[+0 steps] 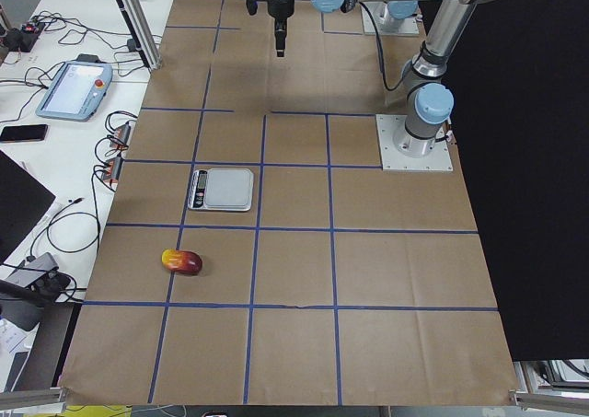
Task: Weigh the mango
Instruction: 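Move the left gripper outward past the white scale toward the mango, then lower the left gripper over the red-yellow mango, then close the left gripper on the mango and lift it, then carry the mango with the left gripper over the white scale, then lower the mango onto the scale and open the left gripper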
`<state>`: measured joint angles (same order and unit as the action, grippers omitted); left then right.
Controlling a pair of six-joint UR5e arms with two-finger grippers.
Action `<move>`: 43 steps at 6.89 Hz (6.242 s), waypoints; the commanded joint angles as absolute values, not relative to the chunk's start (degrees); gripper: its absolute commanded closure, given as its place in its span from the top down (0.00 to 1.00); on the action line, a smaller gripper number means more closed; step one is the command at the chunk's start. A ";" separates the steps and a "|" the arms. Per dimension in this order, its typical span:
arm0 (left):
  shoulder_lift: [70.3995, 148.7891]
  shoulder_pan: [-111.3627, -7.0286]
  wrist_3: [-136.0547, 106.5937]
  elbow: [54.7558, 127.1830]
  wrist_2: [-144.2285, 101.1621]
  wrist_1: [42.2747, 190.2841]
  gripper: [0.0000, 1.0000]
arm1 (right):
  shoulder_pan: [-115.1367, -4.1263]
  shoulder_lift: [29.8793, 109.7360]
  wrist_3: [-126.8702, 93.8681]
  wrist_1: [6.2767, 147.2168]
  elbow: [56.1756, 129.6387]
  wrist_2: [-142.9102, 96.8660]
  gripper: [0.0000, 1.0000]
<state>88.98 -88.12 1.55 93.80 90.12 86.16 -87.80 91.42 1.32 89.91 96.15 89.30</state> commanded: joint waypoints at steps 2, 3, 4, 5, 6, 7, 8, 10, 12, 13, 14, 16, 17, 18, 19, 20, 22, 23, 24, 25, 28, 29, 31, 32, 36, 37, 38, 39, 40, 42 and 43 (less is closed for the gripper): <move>92.53 -77.50 12.08 90.54 89.83 84.11 0.99 | -87.89 91.41 1.32 89.91 96.15 89.30 1.00; 95.51 -71.43 18.74 88.27 89.82 84.11 0.99 | -87.80 91.41 1.32 89.91 96.15 89.30 1.00; 99.80 -66.84 24.55 84.94 89.91 82.72 0.99 | -87.80 91.41 1.32 89.91 96.15 89.30 1.00; 106.11 -62.53 27.83 80.55 89.91 79.83 0.99 | -87.80 91.41 1.32 89.91 96.15 89.30 1.00; 112.70 -57.62 33.52 74.59 89.74 77.72 0.99 | -87.80 91.41 1.32 89.91 96.15 89.30 1.00; 119.46 -53.74 38.19 67.05 89.65 77.70 0.99 | -87.80 91.41 1.32 89.91 96.15 89.30 1.00; 127.36 -51.00 40.58 58.27 89.56 77.61 0.99 | -87.80 91.41 1.32 89.91 96.15 89.30 1.00; 142.05 -47.22 44.10 39.90 84.49 78.92 0.99 | -87.80 91.41 1.32 89.91 96.15 89.30 1.00; 149.83 -47.02 44.91 31.05 84.29 81.12 0.99 | -87.80 91.41 1.32 89.91 96.15 89.30 1.00; 150.90 -47.46 44.30 31.29 82.81 81.12 0.99 | -87.80 91.41 1.32 89.91 96.15 89.30 1.00; 152.21 -47.37 44.21 31.29 82.53 81.12 0.99 | -87.80 91.41 1.32 89.91 96.15 89.30 1.00; 154.41 -47.37 44.30 31.11 82.18 81.04 0.99 | -87.80 91.41 1.32 89.91 96.15 89.30 1.00; 154.60 -47.37 44.30 31.37 82.44 81.12 0.99 | -87.80 91.41 1.32 89.91 96.15 89.30 1.00; 155.82 -47.37 44.21 31.38 82.79 81.12 0.99 | -87.80 91.41 1.32 89.91 96.15 89.30 1.00; 156.61 -47.37 44.21 31.29 82.88 81.12 0.99 | -87.80 91.41 1.32 89.91 96.15 89.30 1.00; 156.80 -47.37 44.21 31.29 82.88 81.12 0.99 | -87.80 91.41 1.32 89.91 96.15 89.30 1.00; 156.71 -47.37 44.21 30.94 82.88 81.12 0.66 | -87.80 91.41 1.32 89.91 96.15 89.30 1.00; 156.71 -47.37 44.21 30.68 82.79 81.12 0.49 | -87.80 91.41 1.32 89.91 96.15 89.30 1.00; 155.84 -47.37 44.30 30.67 82.79 81.21 0.45 | -87.80 91.41 1.32 89.91 96.15 89.30 1.00; 153.83 -47.46 44.21 30.67 82.71 83.13 0.44 | -87.80 91.41 1.32 89.91 96.15 89.30 1.00; 143.65 -50.78 39.41 36.26 83.05 93.23 0.41 | -87.80 91.49 1.32 89.91 96.15 89.30 1.00; 138.48 -53.06 36.85 43.52 83.06 93.25 0.41 | -87.80 91.41 1.32 89.91 96.15 89.30 1.00; 127.67 -57.02 32.28 61.43 85.15 87.67 0.41 | -87.80 91.41 1.32 89.91 96.15 89.30 1.00; 124.40 -59.13 30.34 70.40 86.82 80.93 0.41 | -87.80 91.49 1.32 89.91 96.15 89.30 1.00; 123.57 -59.59 28.75 85.25 90.44 64.25 0.46 | -87.80 91.41 1.32 89.91 96.15 89.30 1.00; 124.10 -59.68 27.61 84.73 90.27 62.77 0.56 | -87.80 91.41 1.32 89.91 96.15 89.30 1.00; 125.15 -59.85 27.42 84.20 90.35 59.01 0.57 | -87.80 91.41 1.32 89.91 96.15 89.30 1.00; 124.81 -59.77 27.42 83.68 90.18 58.89 0.57 | -87.80 91.41 1.32 89.91 96.15 89.30 1.00; 124.80 -59.77 27.42 83.32 89.83 58.71 0.61 | -87.80 91.41 1.32 89.91 96.15 89.30 1.00; 124.81 -60.03 27.33 83.41 89.47 58.71 0.98 | -87.80 91.41 1.32 89.91 96.15 89.30 1.00; 124.11 -60.03 27.33 83.41 89.39 58.71 0.99 | -87.80 91.41 1.32 89.91 96.15 89.30 1.00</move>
<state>124.69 -59.98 27.35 83.43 89.50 58.73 -87.80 91.40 1.32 89.91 96.15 89.30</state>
